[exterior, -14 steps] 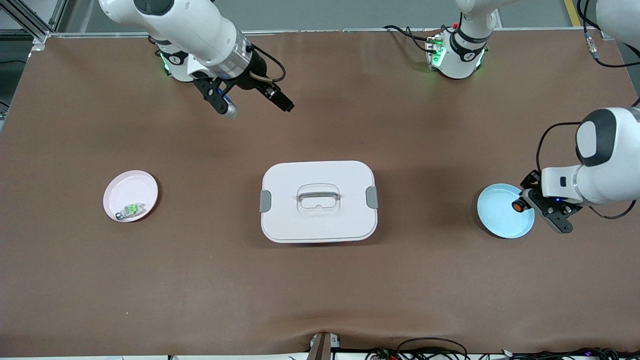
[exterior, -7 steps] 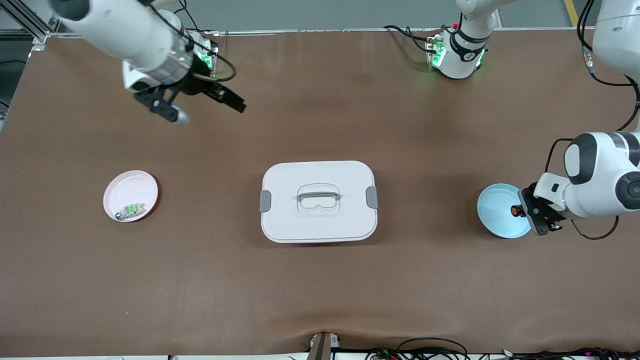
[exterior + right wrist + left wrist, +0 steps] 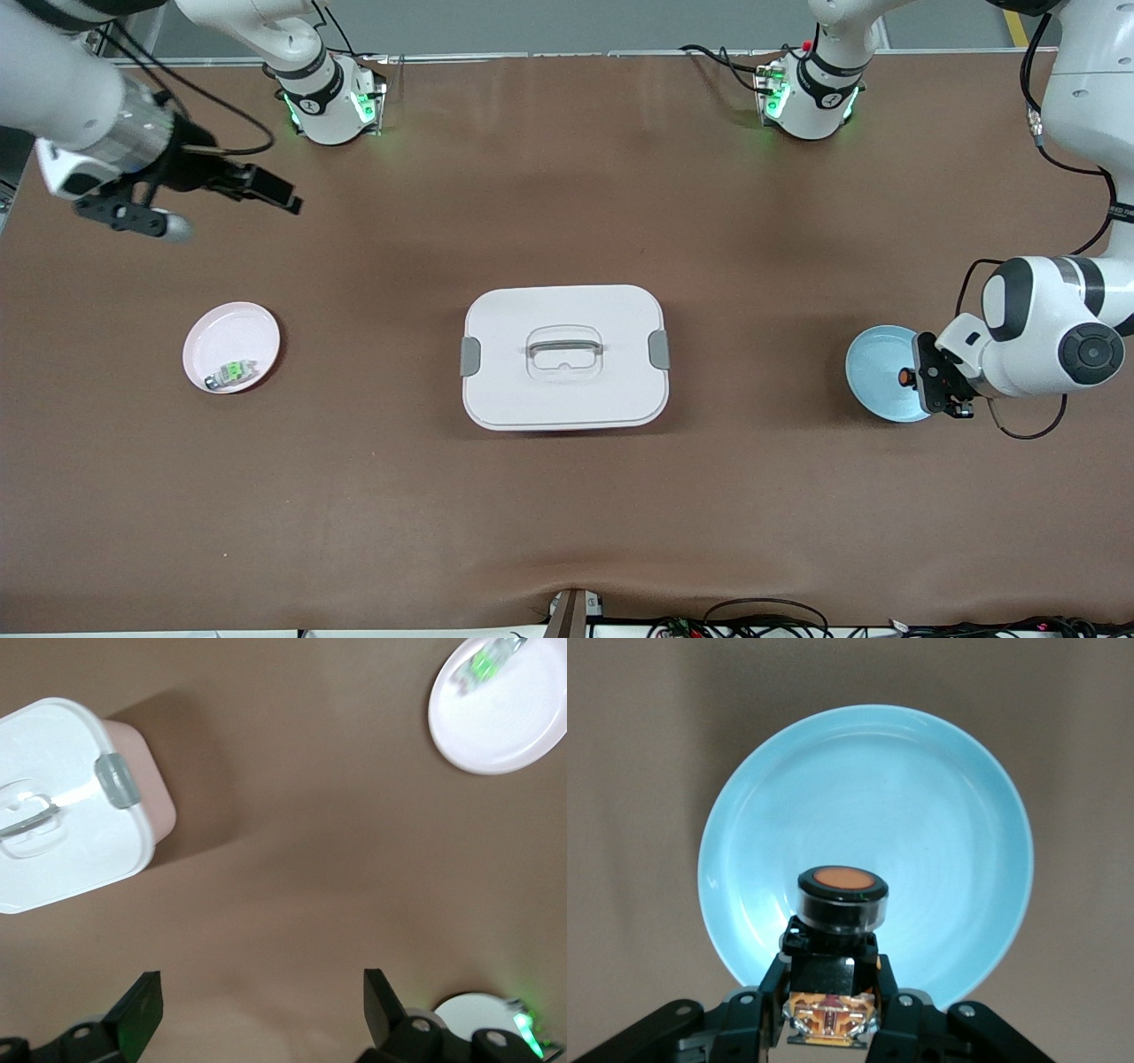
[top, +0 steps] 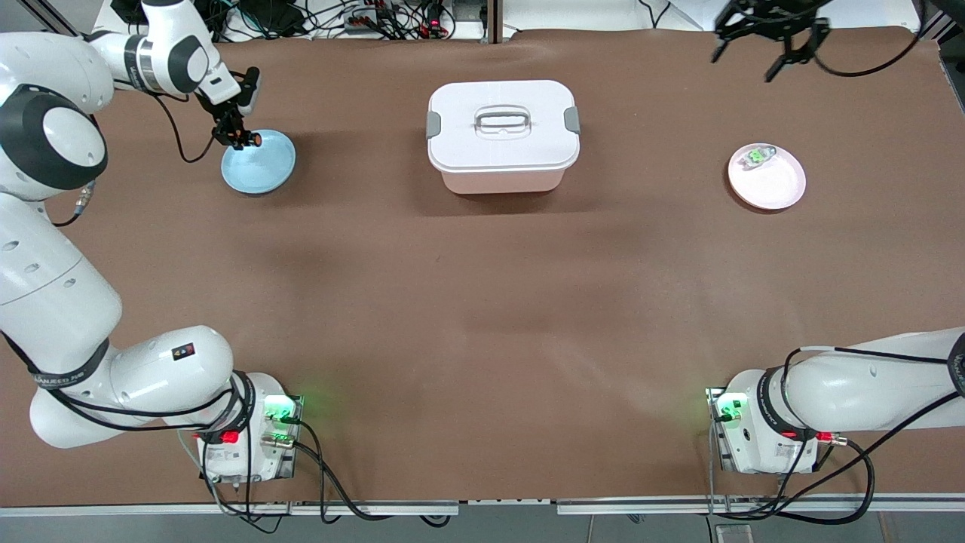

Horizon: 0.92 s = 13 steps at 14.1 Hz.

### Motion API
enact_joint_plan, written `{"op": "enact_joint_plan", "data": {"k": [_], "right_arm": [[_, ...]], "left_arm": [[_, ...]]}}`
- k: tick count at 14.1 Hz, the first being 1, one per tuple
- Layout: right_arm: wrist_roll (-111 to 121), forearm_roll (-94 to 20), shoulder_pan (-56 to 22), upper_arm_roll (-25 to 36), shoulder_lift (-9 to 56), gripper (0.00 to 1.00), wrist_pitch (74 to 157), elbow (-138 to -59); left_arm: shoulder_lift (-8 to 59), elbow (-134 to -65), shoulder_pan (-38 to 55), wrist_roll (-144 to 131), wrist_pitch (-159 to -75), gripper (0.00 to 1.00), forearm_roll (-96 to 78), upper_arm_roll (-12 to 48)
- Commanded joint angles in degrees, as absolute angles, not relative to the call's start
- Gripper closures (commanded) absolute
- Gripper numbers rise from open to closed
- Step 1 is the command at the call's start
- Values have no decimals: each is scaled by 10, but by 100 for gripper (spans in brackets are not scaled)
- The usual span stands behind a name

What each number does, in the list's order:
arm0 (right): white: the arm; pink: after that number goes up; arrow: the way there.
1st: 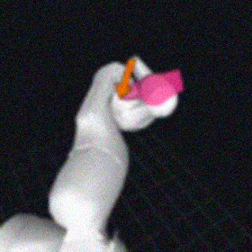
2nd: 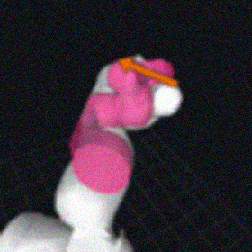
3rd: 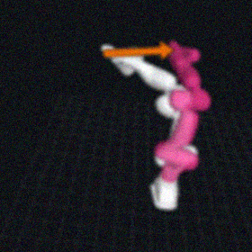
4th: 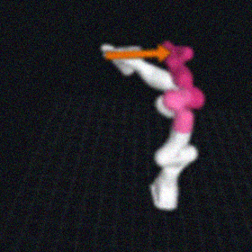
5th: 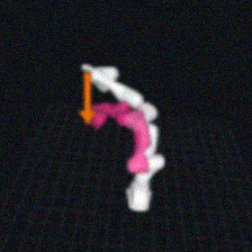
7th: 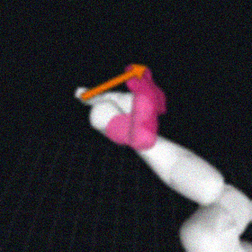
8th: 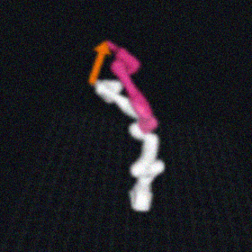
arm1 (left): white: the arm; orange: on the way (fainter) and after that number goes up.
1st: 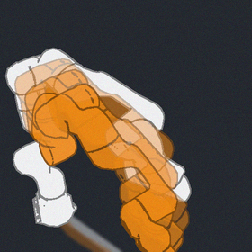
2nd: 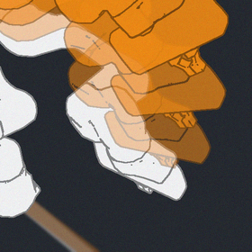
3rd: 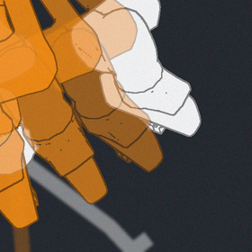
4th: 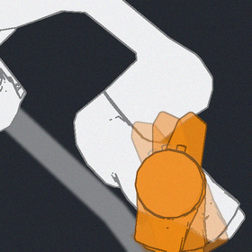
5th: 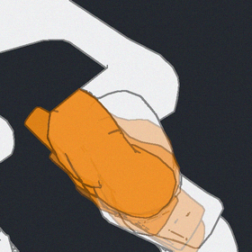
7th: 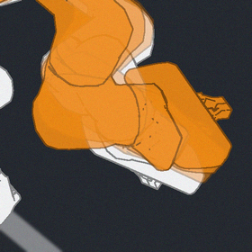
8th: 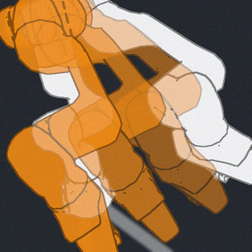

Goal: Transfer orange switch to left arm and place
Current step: 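Lower the switch onto the blue plate while the right gripper retracts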

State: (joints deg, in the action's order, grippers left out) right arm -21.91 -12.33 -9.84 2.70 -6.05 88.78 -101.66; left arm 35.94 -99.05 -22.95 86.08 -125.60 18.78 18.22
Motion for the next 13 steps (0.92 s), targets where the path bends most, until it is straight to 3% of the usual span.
{"op": "enact_joint_plan", "data": {"k": [1, 4, 6, 8, 9, 10, 11, 13], "right_arm": [[-135, -90, -46, 15, -73, 0, 887, -1025], [-43, -74, 8, 15, -71, 0, 891, -1024], [-2, -58, 26, 15, -69, 0, 895, -1019], [4, -39, 32, 15, -69, 0, 896, -1013], [8, -36, 35, 15, -69, 0, 896, -1008], [18, -32, 36, 15, -69, 0, 896, -1005], [29, -28, 37, 15, -69, 0, 896, -1001], [30, -20, 37, 15, -69, 0, 891, -983]], "left_arm": [[357, -1032, -235, 874, -1309, 100, 200, 189], [358, -1047, -236, 869, -1322, 100, 200, 188], [357, -1050, -236, 869, -1325, 79, 200, 187], [358, -1053, -242, 868, -1326, 74, 200, 187], [357, -1054, -244, 866, -1326, 59, 200, 187], [357, -1054, -248, 865, -1326, 10, 200, 187], [357, -1053, -252, 857, -1325, 0, 197, 187], [351, -1050, -257, 849, -1319, 0, 192, 188]]}}
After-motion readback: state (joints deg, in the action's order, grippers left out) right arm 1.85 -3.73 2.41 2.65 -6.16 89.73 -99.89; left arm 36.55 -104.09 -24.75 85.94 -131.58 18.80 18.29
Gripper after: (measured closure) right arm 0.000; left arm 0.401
